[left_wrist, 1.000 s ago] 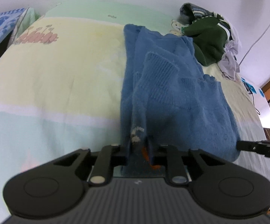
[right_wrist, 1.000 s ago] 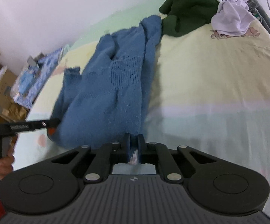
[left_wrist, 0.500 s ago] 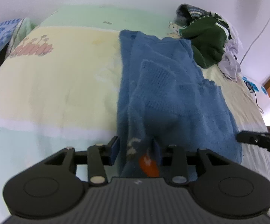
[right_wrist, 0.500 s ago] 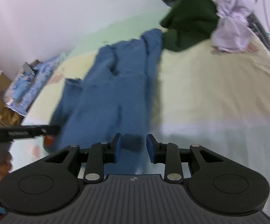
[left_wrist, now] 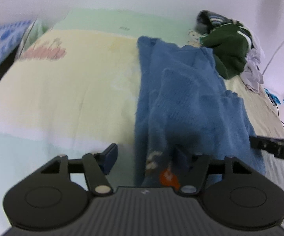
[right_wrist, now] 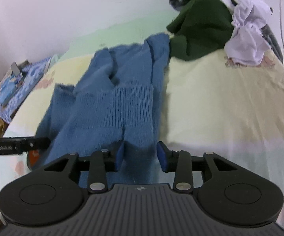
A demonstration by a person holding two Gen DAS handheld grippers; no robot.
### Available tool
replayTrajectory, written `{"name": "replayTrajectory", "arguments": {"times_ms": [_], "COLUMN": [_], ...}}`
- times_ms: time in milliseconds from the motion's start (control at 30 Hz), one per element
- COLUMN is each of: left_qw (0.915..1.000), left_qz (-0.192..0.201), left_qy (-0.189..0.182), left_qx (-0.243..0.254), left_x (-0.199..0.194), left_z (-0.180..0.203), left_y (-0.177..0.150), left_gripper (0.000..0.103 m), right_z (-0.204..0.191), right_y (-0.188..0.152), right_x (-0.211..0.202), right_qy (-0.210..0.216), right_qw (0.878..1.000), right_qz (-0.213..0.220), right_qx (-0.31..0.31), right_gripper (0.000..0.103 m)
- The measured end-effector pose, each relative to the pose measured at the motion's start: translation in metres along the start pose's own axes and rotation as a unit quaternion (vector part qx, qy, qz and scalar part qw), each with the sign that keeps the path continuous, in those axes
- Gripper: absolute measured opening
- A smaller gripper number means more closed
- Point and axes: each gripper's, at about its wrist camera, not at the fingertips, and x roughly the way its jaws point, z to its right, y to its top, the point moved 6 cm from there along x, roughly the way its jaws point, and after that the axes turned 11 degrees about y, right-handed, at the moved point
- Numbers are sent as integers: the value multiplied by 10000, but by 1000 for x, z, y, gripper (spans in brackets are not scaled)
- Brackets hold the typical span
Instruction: Fold clothes
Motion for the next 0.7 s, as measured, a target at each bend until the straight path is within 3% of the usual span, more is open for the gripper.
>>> {"name": "replayTrajectory", "arguments": {"times_ms": [200, 400, 467, 533, 700], "left_qw": [9988, 9989, 9986, 9985, 9988], "left_qz": [415, 239, 264, 225, 341], "left_qy": [-272, -413, -410, -313, -151], "left_qx": [24, 11, -224, -397, -307], "left_x": [3, 32, 38, 45, 47], "left_z": [16, 30, 26, 21, 20], "left_y": [33, 44, 41, 37, 36], "left_gripper": [74, 74, 81, 103, 100], "right_z": [-3, 5, 9, 15, 20], "right_y": [20, 34, 33, 30, 28], "right_x": [6, 26, 29, 31, 34], "right_qy": [-5, 65, 1, -13, 120], "right_qw": [9992, 9988, 9988, 9990, 9990], "right_qz": [400, 459, 470, 416, 426], "right_qx": [54, 166, 96, 141, 78], "right_gripper": [37, 31, 27, 28, 29]}}
